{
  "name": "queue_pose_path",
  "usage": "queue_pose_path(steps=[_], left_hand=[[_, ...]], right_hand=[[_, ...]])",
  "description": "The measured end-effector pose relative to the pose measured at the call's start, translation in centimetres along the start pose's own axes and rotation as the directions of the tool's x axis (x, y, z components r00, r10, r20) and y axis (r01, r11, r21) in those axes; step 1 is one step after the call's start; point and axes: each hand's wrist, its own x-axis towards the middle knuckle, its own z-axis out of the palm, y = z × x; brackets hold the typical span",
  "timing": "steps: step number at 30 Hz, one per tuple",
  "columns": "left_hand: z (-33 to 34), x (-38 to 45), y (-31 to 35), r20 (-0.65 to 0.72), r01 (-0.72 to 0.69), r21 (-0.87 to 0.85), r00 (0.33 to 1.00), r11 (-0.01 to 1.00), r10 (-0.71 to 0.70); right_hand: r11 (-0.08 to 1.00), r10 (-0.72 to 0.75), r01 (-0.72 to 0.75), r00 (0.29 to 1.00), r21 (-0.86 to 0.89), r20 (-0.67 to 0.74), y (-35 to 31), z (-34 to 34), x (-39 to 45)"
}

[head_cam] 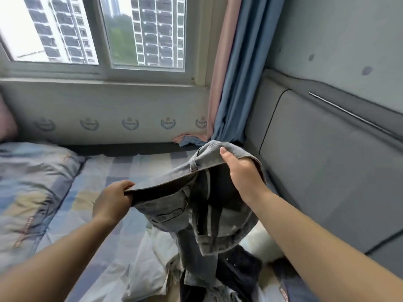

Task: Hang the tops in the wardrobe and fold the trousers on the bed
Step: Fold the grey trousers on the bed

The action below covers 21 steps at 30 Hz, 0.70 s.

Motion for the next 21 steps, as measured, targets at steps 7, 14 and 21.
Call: queue_pose_path(steps=[7,14,21], left_hand=[[-13.9,2.0,3.9,-0.240,-0.141,0.033,0.960,0.989,0.145],[-24.6,0.7,7.4,-0.441,-0.255,0.005,0.867,0.967,0.231],[-30.7,-1.9,6.1,-0.553,-0.259,0.050,0.797,0.965,0.243]], right_hand=[[0.963,0.256,-0.221,0.928,0.152,-0.272,-5.0,0.1,0.4],[0.899,0.413,-0.303,0.826,0.317,-0.383,-7.4,0.3,0.9],[0.950,0.311,-0.245,0.722,0.192,-0.619,-8.9,3.6,0.0]])
